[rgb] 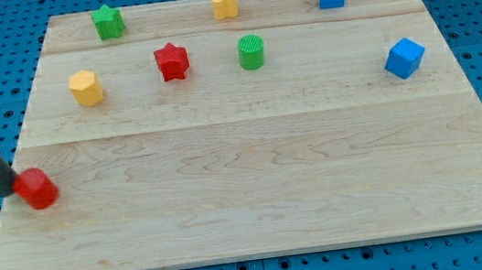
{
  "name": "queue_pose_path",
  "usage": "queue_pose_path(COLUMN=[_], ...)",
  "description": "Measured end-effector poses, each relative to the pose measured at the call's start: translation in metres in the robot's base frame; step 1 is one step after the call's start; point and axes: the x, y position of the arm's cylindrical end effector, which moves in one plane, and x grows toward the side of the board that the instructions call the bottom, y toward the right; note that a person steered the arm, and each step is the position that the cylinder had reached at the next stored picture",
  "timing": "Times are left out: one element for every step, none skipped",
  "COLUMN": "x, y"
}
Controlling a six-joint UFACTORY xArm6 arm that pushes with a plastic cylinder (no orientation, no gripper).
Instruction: Slide the green circle to the bottom center
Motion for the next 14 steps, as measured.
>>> queue_pose_path(x=[0.000,-0.031,-0.057,-0.086,-0.094,-0.095,-0.105,-0.132,-0.165,-0.214,-0.246,-0.199,-0.132,-0.057], y=[0.038,-0.007,0.076,0.141,0.139,0.121,0.118,0.125,0.119,0.124,0.213,0.309,0.310,0.279])
